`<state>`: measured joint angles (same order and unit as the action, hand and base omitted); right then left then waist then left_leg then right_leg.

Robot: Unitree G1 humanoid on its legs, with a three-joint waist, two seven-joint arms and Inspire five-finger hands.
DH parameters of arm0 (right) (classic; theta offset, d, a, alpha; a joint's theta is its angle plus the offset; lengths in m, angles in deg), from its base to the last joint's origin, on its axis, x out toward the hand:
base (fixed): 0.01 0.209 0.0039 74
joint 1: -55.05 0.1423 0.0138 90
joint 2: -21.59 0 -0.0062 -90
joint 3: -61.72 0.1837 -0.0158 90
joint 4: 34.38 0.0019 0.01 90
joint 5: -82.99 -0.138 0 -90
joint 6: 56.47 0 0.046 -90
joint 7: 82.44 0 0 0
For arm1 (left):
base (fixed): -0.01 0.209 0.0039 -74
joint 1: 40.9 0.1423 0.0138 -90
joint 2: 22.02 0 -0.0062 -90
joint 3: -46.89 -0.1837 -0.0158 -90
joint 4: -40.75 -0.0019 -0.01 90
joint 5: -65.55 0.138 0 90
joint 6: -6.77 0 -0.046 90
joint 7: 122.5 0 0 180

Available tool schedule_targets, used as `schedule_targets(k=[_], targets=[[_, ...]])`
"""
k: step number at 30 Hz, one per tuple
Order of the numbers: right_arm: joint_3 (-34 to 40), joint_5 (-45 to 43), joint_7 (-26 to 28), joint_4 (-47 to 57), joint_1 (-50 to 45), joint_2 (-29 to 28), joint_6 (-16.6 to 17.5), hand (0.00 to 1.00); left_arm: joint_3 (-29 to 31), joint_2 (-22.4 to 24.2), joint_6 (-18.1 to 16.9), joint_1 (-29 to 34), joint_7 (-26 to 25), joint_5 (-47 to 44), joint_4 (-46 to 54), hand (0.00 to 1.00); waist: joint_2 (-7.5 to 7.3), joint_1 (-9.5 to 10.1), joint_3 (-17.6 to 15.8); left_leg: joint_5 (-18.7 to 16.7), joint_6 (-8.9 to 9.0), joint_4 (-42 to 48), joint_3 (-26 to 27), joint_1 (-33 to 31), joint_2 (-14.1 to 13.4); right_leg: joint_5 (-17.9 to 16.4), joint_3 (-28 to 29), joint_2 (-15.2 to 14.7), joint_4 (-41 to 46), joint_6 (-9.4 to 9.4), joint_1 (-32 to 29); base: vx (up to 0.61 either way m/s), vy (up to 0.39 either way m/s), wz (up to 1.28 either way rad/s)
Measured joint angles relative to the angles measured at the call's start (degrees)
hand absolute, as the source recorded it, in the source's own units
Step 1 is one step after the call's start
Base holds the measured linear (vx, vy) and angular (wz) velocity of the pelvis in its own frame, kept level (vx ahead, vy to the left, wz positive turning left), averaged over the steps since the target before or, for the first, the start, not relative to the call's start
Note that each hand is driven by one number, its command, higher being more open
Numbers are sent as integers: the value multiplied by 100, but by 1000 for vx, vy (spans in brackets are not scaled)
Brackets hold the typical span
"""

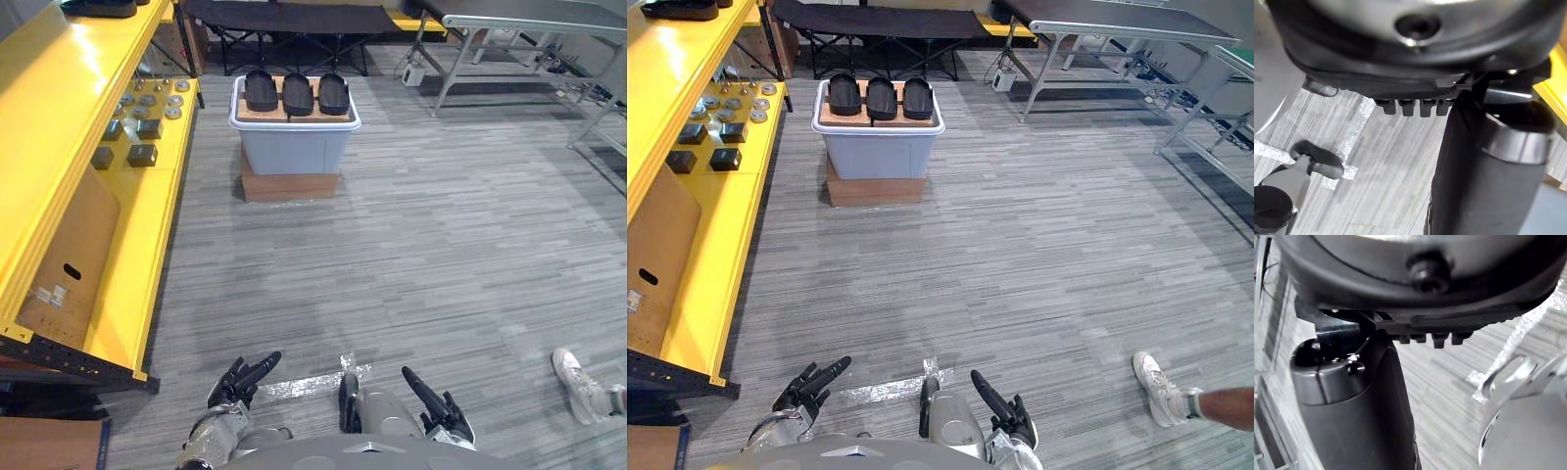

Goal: Walk over and take three plastic housings, then place them on the shelf

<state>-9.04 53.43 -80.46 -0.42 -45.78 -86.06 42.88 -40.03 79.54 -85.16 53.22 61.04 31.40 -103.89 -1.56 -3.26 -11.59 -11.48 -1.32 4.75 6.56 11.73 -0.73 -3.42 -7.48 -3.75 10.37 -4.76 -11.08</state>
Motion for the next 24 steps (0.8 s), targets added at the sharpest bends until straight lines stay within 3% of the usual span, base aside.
schedule_targets(k=[3, 5, 6, 8, 9, 10, 12, 15, 17, 19, 20, 21, 22, 23, 24], targets=[[126, -32, -21, -6, -227, -72, -143, 100, 50, 24, -3, 11, 9, -130, 5, 100, -56, -5, 44, -532, 237, 299, -64, 276, -83, 45, 112, -15, 201, 158, 36, 423, -217, 15], [268, -120, -13, -24, -347, 11, -455, 100, 322, 276, 7, 95, -26, -207, 11, 100, 167, -87, 301, -872, 487, 654, -123, 331, -517, 155, -186, 249, 595, 326, 39, 508, -251, 23], [324, -119, -16, -51, -371, 18, -507, 100, 437, 339, 10, 104, -27, -216, 3, 100, 188, -76, 314, -906, 555, 1197, -109, 115, -585, 90, -208, 323, 658, 519, 52, 522, -267, 20], [407, -120, -2, -38, -360, 76, -622, 100, 823, 503, 67, -11, -19, -223, 88, 100, 309, -9, 264, -519, 652, 3965, -105, -1104, -1121, -28, -319, 562, 491, 785, 462, 574, -313, 12], [466, -103, -9, -65, -343, 117, -644, 100, 935, 567, 76, -41, -18, -221, 96, 100, 394, -3, 213, -526, 681, 4667, 5, -1399, -1371, -43, -338, 723, 348, 918, 837, 675, -292, 5], [501, -102, -12, -125, -313, 119, -632, 100, 959, 568, 90, -62, -13, -221, 84, 100, 395, 14, 199, -582, 725, 4830, 32, -1546, -1396, -84, -348, 769, 199, 975, 1172, 566, -214, -5], [507, -87, 7, -204, -181, 127, -597, 100, 955, 543, 92, -147, 48, -209, 74, 100, 296, 88, 141, -715, 677, 4315, 245, -1827, -1196, -92, -205, 726, -189, 986, 1819, 452, -142, -22], [498, -5, 38, -146, -21, 145, -524, 100, 978, 627, 3, -166, 217, -191, 161, 100, 297, 191, 123, -657, 542, 3274, 570, -2489, -830, -283, 17, 560, -471, 1023, 2199, 423, -12, -36], [490, -11, 56, -127, 43, 167, -495, 100, 1027, 656, -87, -160, 264, -181, 238, 100, 357, 194, 59, -219, 536, 2333, 519, -2862, -657, -559, 39, 506, -446, 961, 2405, 335, 103, -10], [339, -16, 80, -131, 7, 226, -481, 100, 1094, 681, -182, -90, 321, -124, 346, 100, 378, 314, 45, 329, 582, 1134, 407, -2982, -582, -1094, 146, 505, -188, 801, 2610, 376, 210, -17], [201, -19, 128, -134, -1, 268, -481, 100, 1108, 644, -200, -65, 368, -142, 397, 100, 359, 325, 42, 610, 465, 979, 420, -2983, -596, -1301, 205, 515, -73, 758, 2704, 400, 236, -31], [101, -17, 147, -134, 28, 266, -482, 100, 1099, 567, -173, -43, 388, -116, 477, 100, 235, 357, 52, 1074, 342, 1069, 445, -2950, -572, -1514, 311, 416, 40, 767, 2756, 455, 253, -44], [26, -14, 180, -112, 139, 197, -477, 100, 1086, 425, -106, 1, 404, -114, 518, 100, 69, 444, 104, 1263, 143, 1261, 626, -2961, -448, -1713, 480, 228, 153, 799, 2768, 498, 229, -54], [29, -14, 235, -134, 200, 143, -459, 100, 1083, 356, -45, -16, 392, -114, 504, 100, -51, 467, 133, 1285, 92, 1354, 647, -2969, -374, -1735, 640, 157, 384, 849, 2731, 522, 218, -50], [17, -6, 297, -158, 311, 101, -450, 100, 1078, 300, -4, -32, 368, -111, 475, 100, -135, 444, 142, 1304, -95, 1368, 647, -2924, -257, -1671, 769, 60, 867, 741, 2510, 544, 234, -13]])
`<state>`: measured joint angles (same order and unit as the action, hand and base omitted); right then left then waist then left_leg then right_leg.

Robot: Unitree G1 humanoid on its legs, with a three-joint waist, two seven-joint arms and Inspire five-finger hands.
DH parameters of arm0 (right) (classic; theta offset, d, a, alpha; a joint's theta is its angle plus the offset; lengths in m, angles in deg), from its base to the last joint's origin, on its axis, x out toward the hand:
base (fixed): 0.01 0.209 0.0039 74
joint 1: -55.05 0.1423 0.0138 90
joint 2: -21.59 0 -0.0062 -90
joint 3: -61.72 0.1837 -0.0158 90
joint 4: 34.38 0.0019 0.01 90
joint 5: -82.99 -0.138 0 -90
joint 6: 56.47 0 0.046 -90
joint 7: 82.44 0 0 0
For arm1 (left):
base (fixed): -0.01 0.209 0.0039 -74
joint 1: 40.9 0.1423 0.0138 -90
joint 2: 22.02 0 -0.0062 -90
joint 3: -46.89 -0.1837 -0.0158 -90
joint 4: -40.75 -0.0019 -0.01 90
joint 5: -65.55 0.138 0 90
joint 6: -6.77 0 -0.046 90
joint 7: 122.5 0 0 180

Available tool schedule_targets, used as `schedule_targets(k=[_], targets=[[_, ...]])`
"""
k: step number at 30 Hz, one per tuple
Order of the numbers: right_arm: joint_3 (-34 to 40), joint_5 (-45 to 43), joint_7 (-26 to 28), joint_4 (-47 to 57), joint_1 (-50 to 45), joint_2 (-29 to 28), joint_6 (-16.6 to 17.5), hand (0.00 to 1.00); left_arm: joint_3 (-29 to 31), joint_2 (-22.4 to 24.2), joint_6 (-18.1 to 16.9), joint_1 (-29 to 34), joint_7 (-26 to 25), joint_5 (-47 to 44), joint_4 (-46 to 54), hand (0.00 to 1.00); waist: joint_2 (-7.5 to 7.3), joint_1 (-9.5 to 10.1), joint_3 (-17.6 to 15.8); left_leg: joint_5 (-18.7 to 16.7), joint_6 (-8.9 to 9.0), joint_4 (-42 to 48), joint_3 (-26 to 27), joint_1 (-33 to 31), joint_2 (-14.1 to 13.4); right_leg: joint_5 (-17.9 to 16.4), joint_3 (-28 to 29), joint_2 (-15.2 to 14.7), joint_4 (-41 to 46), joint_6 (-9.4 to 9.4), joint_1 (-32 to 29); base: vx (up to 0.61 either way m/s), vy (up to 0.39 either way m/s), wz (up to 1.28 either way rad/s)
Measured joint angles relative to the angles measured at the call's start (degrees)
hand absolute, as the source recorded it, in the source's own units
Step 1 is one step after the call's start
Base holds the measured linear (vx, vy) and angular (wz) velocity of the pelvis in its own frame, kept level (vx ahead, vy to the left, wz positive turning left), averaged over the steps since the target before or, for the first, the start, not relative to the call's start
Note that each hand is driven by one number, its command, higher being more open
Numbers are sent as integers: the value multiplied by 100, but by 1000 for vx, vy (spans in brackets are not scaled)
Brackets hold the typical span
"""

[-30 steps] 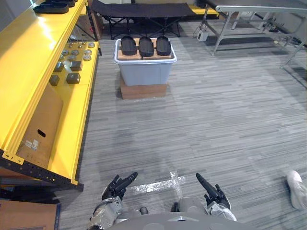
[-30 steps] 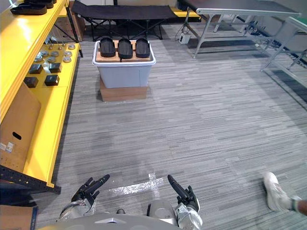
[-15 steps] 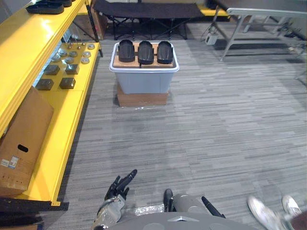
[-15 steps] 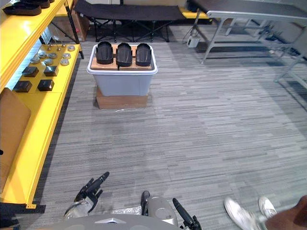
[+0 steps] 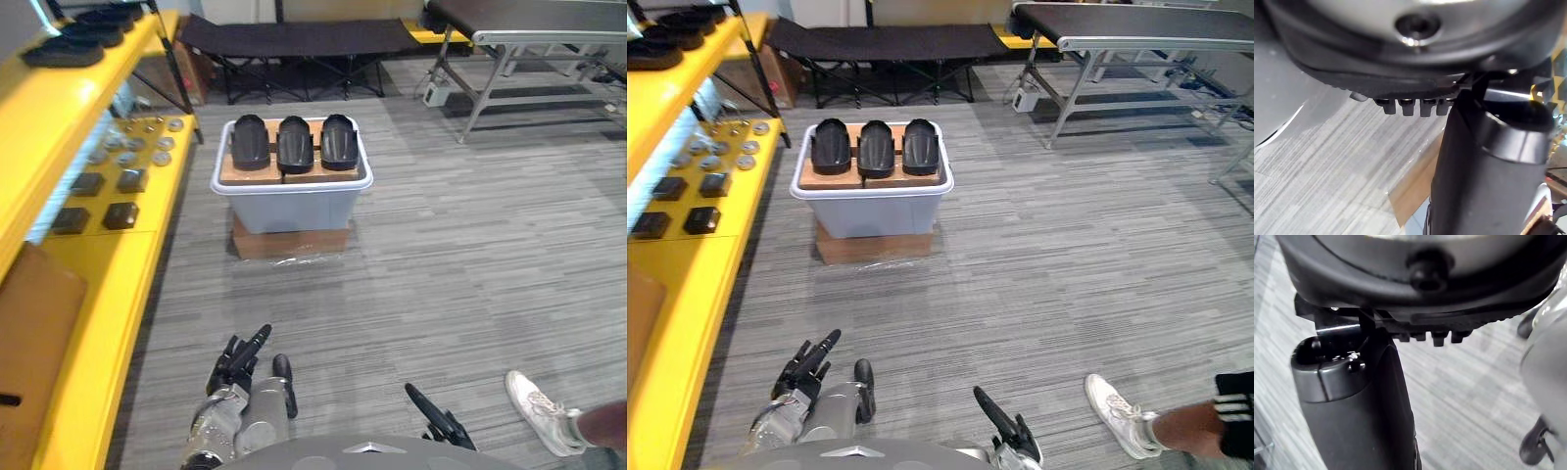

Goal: Walk over and take three plastic housings, then place them on the shelf

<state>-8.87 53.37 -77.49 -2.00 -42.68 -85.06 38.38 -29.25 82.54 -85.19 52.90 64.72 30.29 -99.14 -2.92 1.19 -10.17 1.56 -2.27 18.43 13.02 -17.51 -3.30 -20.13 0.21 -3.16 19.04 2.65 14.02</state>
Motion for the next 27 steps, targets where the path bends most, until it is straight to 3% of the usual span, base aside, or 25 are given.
schedule_targets(k=[1, 2, 3, 4, 6, 7, 8, 11, 14, 15, 16, 17, 19, 20, 21, 23, 25, 26, 27], targets=[[2, 1, 74, -6, 38, -79, 38, 100, -82, -85, 27, -36, 1, 31, -79, 100, -85, -38, 21, -88, -111, -49, 1, 72, 136, 127, 44, -112, 650, -225, -285, 555, 248, 28], [13, 1, 86, -29, 122, -115, 73, 100, -247, -190, 80, -106, 17, 66, -214, 100, -148, -51, 10, -246, -171, -147, -56, 261, 309, 515, 10, -244, 1703, -950, -711, 543, 250, 39], [13, 1, 78, -82, 124, -107, 89, 100, -271, -218, 90, -124, 24, 141, -255, 100, -173, -69, -11, -335, -187, -179, -80, 401, 379, 640, 26, -313, 2223, -1281, -923, 526, 208, 38], [13, 4, 71, -169, 208, -90, 101, 100, -343, -258, 80, -155, 16, 269, -278, 100, -188, -63, -65, -499, -165, -208, -115, 720, 478, 614, -11, -446, 2910, -1244, -1209, 495, 177, 14], [-5, 11, 67, -174, 209, -44, 119, 100, -539, -305, 63, -158, 12, 419, -404, 100, -96, 7, -112, -649, -198, -360, -67, 1269, 528, 431, -293, -608, 2967, -955, -1467, 472, 138, 7], [-67, 17, 63, -169, 225, -2, 168, 100, -651, -301, 66, -155, 10, 422, -414, 100, -47, 1, -129, -688, -195, -515, -111, 1577, 505, 346, -530, -626, 2590, -812, -1609, 489, 75, 23], [-91, 18, 56, -157, 223, 45, 226, 100, -816, -293, 71, -192, 6, 419, -413, 100, 111, -21, -111, -733, -142, -701, -240, 1749, 410, 337, -730, -583, 1774, -783, -1867, 467, 49, 32], [-69, 14, -47, -102, 185, 82, 276, 100, -908, -220, 25, -373, -14, 418, -456, 100, 242, -100, -119, -928, 29, -677, -626, 1779, 90, 507, -477, -396, 460, -929, -2222, 340, -63, 48], [21, 15, -147, -94, 41, -44, 325, 100, -912, -137, -36, -376, -80, 417, -482, 100, 131, -155, -60, -1229, 256, -412, -944, 1781, -73, 1170, -25, -334, -123, -907, -2295, 276, -207, 57], [31, 23, -174, -93, -45, -122, 338, 100, -928, -122, -36, -361, -98, 415, -491, 100, -5, -141, 26, -1370, 399, -292, -1050, 1785, -78, 1750, 4, -357, -359, -933, -2249, 319, -353, 54], [34, 54, -175, -108, -111, -222, 333, 100, -944, -120, -43, -364, -137, 410, -510, 100, -189, -133, 117, -1529, 534, -183, -1146, 1783, -27, 2083, -63, -414, -410, -886, -2180, 396, -480, 43], [47, 167, -187, -114, -62, -202, 331, 100, -947, -27, -45, -366, -196, 392, -555, 100, -103, -106, 188, -1685, 688, -2, -1169, 1753, -186, 1741, -177, -340, -535, -811, -2049, 372, -489, 21], [52, 241, -183, -92, -12, -62, 335, 100, -942, 146, -37, -341, -218, 389, -631, 100, 185, -143, 241, -1728, 775, 117, -1180, 1698, -438, 1674, -334, -124, -637, -738, -1980, 242, -329, 10], [116, 241, -187, 15, -12, 33, 344, 100, -950, 388, -35, -331, -215, 391, -630, 100, 445, -142, 191, -1755, 855, 539, -1188, 1553, -604, 1601, -425, 32, -671, -620, -1856, 148, -198, 22], [138, 250, -188, 9, -15, 53, 339, 100, -954, 425, -34, -335, -212, 392, -626, 100, 488, -144, 176, -1765, 872, 704, -1201, 1481, -652, 1589, -459, 58, -693, -602, -1803, 168, -226, 30], [231, 303, -189, 7, -46, 117, 342, 100, -996, 495, -24, -324, -174, 433, -410, 100, 568, -129, 99, -1705, 980, 1855, -1257, 984, -851, 1598, -615, 163, -991, -518, -1321, 131, -176, 19], [202, 407, -158, 25, -51, 130, 412, 100, -1016, 491, -25, -320, -172, 449, -346, 100, 574, -133, 106, -1585, 964, 1440, -1076, 1001, -923, 1605, -640, 153, -1089, -507, -1247, 32, -61, 8], [58, 390, -127, 142, -72, 158, 477, 100, -1093, 481, -33, -372, -152, 466, -318, 100, 612, -146, 111, -1237, 847, 552, -968, 1017, -949, 1604, -703, 153, -1136, -513, -1278, -15, 28, 12], [7, 377, -122, 201, -87, 160, 498, 100, -1119, 470, -33, -387, -140, 469, -317, 100, 611, -142, 116, -1215, 886, 274, -969, 1091, -923, 1610, -706, 144, -1163, -529, -1310, -7, 62, 12]])
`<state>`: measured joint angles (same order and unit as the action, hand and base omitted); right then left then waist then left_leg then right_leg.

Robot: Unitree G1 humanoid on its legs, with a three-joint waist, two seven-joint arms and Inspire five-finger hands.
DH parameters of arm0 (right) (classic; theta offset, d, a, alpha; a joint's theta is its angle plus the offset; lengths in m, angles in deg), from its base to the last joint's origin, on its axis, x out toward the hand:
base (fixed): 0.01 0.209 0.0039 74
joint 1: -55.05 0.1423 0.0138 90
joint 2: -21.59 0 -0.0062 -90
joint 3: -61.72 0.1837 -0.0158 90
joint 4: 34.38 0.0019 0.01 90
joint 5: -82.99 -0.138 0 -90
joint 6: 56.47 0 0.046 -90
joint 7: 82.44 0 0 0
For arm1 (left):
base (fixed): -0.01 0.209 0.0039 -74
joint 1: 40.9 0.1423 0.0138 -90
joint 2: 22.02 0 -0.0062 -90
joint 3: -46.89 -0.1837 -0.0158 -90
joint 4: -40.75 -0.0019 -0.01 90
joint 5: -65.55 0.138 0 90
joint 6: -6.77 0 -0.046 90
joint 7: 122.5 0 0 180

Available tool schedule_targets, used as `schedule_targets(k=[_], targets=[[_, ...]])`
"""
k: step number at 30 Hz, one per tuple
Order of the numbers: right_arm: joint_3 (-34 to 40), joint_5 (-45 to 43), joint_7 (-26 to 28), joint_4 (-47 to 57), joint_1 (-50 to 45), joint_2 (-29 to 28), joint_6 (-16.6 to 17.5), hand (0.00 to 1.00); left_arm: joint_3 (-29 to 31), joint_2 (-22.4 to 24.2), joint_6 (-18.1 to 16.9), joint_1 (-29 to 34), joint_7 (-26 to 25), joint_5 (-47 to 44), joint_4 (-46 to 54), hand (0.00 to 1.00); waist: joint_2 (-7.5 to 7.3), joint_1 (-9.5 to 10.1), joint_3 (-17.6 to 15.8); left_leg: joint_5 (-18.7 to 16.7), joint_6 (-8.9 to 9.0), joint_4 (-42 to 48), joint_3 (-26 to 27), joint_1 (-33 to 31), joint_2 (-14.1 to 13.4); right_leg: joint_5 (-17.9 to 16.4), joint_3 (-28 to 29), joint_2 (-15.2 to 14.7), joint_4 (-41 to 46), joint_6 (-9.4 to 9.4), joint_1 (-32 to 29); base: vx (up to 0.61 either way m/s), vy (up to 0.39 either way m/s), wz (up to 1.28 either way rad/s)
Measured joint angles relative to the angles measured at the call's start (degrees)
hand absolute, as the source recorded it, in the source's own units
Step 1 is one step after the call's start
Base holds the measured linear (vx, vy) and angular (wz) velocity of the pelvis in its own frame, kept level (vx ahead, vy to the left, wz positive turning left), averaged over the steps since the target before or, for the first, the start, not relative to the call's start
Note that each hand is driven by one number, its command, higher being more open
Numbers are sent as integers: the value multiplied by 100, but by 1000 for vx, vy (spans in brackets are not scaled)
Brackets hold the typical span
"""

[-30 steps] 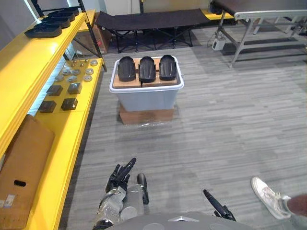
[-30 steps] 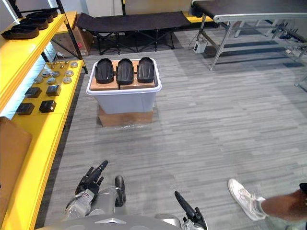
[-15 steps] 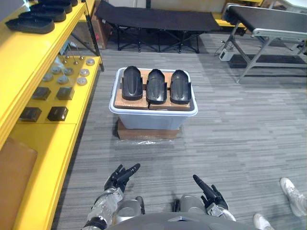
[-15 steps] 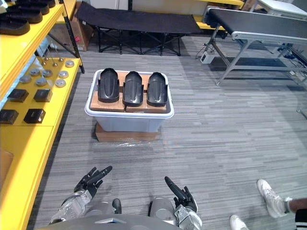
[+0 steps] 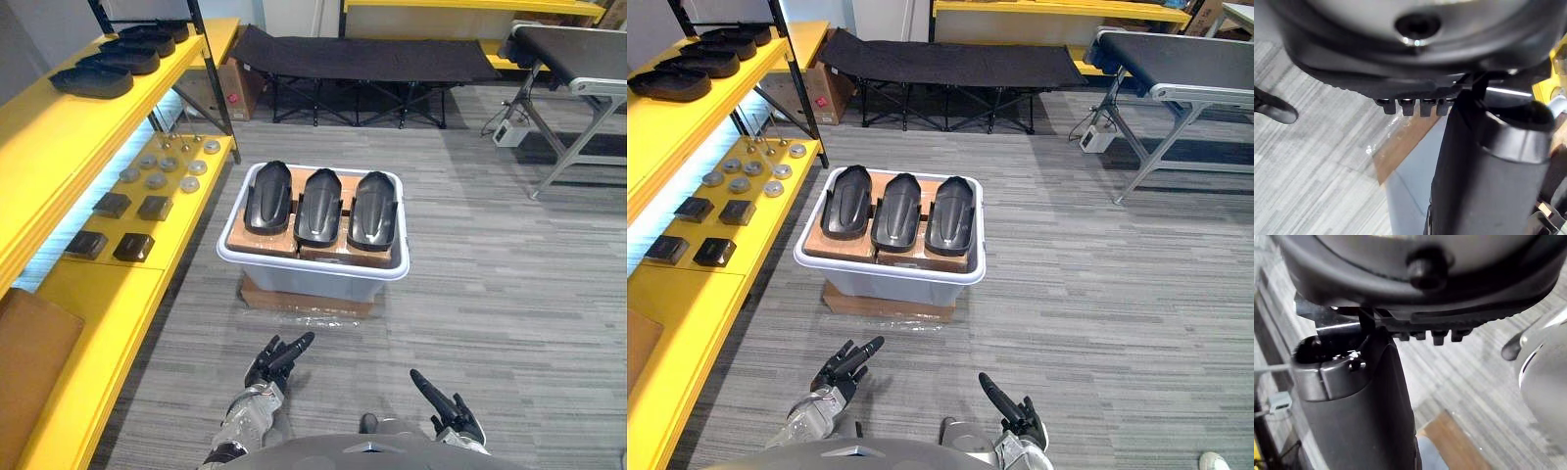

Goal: Walk over and take three plastic housings, then place them on the shelf

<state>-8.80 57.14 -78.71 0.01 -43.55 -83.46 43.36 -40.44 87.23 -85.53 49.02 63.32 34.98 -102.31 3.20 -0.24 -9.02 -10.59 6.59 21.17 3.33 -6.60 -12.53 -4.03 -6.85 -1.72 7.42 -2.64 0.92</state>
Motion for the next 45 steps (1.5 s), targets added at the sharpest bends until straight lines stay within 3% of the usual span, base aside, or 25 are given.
schedule_targets(k=[2, 5, 9, 13, 19, 23, 26, 31, 33, 35, 38, 45], targets=[[-226, -24, -2, 77, 31, -157, 96, 100, -196, -220, 38, -8, -20, 128, -2, 100, -363, 1, -14, 498, -19, -1010, 184, 350, 343, 96, 84, -281, -208, -144, -12, -7, 73, 1], [-324, -41, 28, 78, 34, -252, 278, 100, -578, -549, 168, 54, -46, 564, -46, 100, -570, -9, 54, 890, -98, -1807, 300, 529, 608, 170, 115, -491, -295, -239, -196, 52, 76, -2], [-450, -148, 68, 379, -36, -251, 516, 100, -761, -694, 264, 80, -61, 879, -45, 100, -560, -4, 50, 891, -204, -1897, 445, 629, 771, 221, 256, -616, -379, -319, -175, 70, 81, -14], [-728, -128, -243, 1374, -190, -261, 560, 100, -915, -902, 265, 64, -74, 1035, 11, 100, -583, -28, 41, 679, -259, -1642, 506, 612, 814, 247, 310, -659, -462, -361, -69, 67, 52, -10], [-636, 85, -599, 2965, -39, -22, 175, 100, -913, -1061, 312, 287, -79, 1097, 415, 100, -721, -5, -92, 420, -263, -1133, 482, 386, 736, 262, 330, -623, -464, -385, -51, -9, 8, -1], [-317, -5, -561, 3163, 627, 407, -29, 100, -907, -1187, 374, 262, -48, 1280, 620, 100, -796, 5, -373, 383, -284, -885, 438, 2, 714, 362, 359, -642, -471, -472, -302, -101, 31, 2], [-130, 31, -895, 3090, 1588, 1118, -360, 100, -867, -1225, 324, 177, 32, 1298, 902, 100, -711, 24, -748, 326, -352, -546, 383, -374, 711, 499, 345, -619, -476, -487, -493, -117, 36, 6], [-249, -265, -1258, 1682, 4148, 2950, -749, 100, -874, -1215, 69, -327, 187, 1259, 1042, 100, -245, 107, -1551, 155, -482, 406, 129, -1318, 653, 739, 182, -561, -439, -519, -910, -130, 69, 15], [-505, -291, -1320, 1089, 4793, 3441, -792, 100, -968, -1207, -20, -492, 182, 1146, 1006, 100, -100, 189, -1636, 104, -524, 633, 89, -1637, 629, 767, 159, -544, -342, -531, -1156, -135, 79, 3], [-922, -414, -1437, 499, 5512, 3937, -823, 100, -1132, -1165, -167, -720, 181, 908, 938, 100, 153, 295, -1794, 23, -575, 986, -19, -2031, 607, 741, 88, -529, -27, -517, -1495, -115, 88, 7], [-1108, -625, -1572, 254, 5844, 4064, -852, 100, -1150, -1049, -265, -909, 169, 696, 844, 100, 296, 406, -1874, -15, -628, 1230, -68, -2313, 690, 448, 68, -646, 609, -547, -1924, -94, 73, 10], [-1375, -661, -1668, 379, 6082, 4170, -1371, 100, -1112, -977, -274, -1046, 109, 390, 868, 100, 338, 472, -1916, 5, -654, 1428, -70, -2764, 818, -3, 51, -885, 1672, -538, -2717, -78, -6, 9]])
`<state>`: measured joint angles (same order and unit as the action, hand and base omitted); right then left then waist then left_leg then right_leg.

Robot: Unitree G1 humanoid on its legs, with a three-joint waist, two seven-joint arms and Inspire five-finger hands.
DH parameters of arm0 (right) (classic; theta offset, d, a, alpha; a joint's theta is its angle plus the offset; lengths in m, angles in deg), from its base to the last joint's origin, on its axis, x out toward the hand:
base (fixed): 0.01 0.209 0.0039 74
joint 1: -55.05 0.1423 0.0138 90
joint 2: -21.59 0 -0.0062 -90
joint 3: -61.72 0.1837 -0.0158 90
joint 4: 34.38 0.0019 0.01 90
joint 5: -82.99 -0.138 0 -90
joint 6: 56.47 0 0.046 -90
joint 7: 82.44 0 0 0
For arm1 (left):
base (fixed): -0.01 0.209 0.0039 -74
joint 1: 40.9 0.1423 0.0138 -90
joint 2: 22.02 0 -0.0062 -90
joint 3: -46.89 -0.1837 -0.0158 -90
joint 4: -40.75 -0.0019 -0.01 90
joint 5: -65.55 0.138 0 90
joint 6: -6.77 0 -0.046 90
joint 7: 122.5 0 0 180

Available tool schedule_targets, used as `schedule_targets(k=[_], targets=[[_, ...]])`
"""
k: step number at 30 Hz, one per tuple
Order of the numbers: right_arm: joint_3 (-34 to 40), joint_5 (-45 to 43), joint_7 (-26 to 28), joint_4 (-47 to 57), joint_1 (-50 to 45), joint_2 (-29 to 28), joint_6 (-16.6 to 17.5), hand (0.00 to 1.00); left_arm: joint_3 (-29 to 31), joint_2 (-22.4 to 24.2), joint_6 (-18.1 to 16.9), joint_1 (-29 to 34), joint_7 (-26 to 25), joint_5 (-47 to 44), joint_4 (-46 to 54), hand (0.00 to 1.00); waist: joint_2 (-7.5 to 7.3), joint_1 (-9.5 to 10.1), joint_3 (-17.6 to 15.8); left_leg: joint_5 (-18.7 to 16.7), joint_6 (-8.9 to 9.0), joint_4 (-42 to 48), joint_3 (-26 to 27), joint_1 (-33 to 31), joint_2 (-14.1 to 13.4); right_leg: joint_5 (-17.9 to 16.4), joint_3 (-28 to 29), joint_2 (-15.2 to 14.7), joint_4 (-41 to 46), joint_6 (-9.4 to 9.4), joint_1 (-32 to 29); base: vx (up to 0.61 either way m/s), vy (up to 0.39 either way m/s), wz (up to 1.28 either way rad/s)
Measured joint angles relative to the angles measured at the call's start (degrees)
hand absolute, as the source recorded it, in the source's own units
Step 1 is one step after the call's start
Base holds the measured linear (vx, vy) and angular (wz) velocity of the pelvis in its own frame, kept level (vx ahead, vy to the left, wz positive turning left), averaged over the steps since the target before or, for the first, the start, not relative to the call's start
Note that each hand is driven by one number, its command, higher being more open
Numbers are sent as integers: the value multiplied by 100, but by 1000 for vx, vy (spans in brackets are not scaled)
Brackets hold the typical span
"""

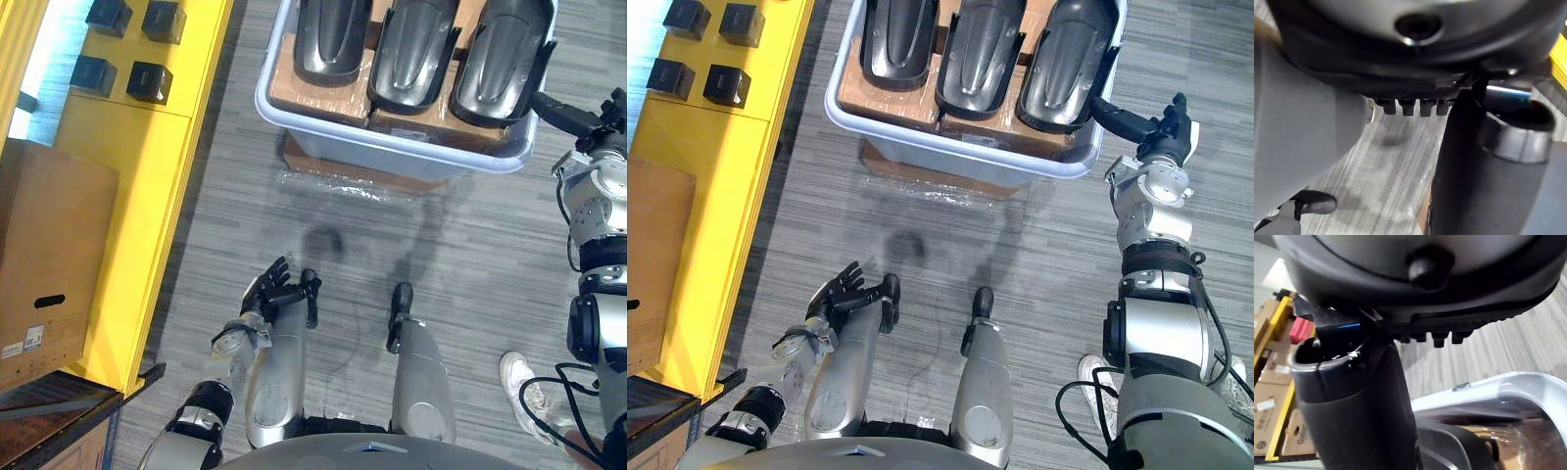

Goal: Walk over and take three plastic housings, then place them on the shelf

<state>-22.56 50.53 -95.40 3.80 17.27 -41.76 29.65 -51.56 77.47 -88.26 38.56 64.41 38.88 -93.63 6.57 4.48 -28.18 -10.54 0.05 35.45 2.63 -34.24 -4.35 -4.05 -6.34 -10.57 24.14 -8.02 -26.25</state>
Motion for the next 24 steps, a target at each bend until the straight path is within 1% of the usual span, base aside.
schedule_targets(k=[1, 4, 6, 8, 11, 15, 17, 20, 22, 23, 24], targets=[[-186, 12, 8, 80, 90, 157, -108, 100, 1, 25, 0, -27, -3, -6, 2, 100, 35, 0, -17, 26, -10, 22, 6, -87, 17, -56, 10, -32, 146, -4, -147, -72, -56, 5], [-565, 59, 9, 178, 342, 426, -231, 100, 47, 54, -9, -37, -17, -53, 20, 100, 74, -11, -57, 73, 4, 39, 10, -231, 60, -188, 27, -118, 463, 21, -423, -47, -63, 6], [-754, 73, -7, 180, 586, 498, -330, 100, 59, 40, -15, -36, -25, -179, 20, 100, 77, -14, -60, 80, 14, 91, 3, -327, 65, -290, 36, -145, 685, 46, -599, -20, -82, 5], [-982, 293, -40, 186, 907, 511, -393, 100, 76, 30, -16, -35, -20, -319, 20, 100, 77, -9, -61, 88, 34, 144, -6, -417, 64, -395, 30, -193, 912, 80, -769, -1, -91, 4], [-1321, 290, -83, 232, 1261, 598, -556, 100, 77, 6, -16, -24, 20, -486, 22, 100, 74, 3, -63, 97, 53, 175, -23, -512, 84, -502, 13, -237, 1107, 108, -917, 1, -69, 8], [-1577, 290, -154, 286, 1528, 696, -791, 100, 77, -40, -9, -4, 79, -561, 71, 100, 40, 9, -105, 80, 77, 239, -51, -561, 112, -618, 0, -286, 1304, 135, -1013, -1, -48, 8], [-1721, 292, -154, 284, 1641, 738, -981, 100, 77, -43, -6, 15, 88, -693, 77, 100, 34, 3, -108, 80, 79, 254, -67, -608, 152, -684, -12, -338, 1386, 137, -1082, -18, -36, 10], [-1870, 295, -150, 208, 1666, 739, -1201, 100, 76, -59, -6, 47, 99, -694, 122, 100, 34, 6, -108, 85, 87, 257, -104, -677, 151, -687, -52, -339, 1385, 142, -1122, 1, -28, 6], [-2041, 300, -149, 17, 1676, 739, -1487, 100, 72, -62, -7, 62, 116, -715, 123, 100, 33, 30, -109, 86, 87, 269, -119, -718, 153, -687, -74, -346, 1417, 143, -1141, 32, -29, 5], [-2069, 305, -157, -30, 1682, 739, -1549, 100, 72, -63, -7, 66, 118, -727, 123, 100, 30, 40, -110, 85, 87, 274, -118, -729, 154, -687, -83, -352, 1426, 143, -1155, 44, -32, 2], [-2106, 467, -166, -157, 1730, 732, -1700, 100, 65, -65, -7, 87, 121, -761, 119, 100, 22, 57, -115, 85, 87, 283, -107, -735, 167, -690, -103, -384, 1461, 147, -1183, 0, 0, 0]])
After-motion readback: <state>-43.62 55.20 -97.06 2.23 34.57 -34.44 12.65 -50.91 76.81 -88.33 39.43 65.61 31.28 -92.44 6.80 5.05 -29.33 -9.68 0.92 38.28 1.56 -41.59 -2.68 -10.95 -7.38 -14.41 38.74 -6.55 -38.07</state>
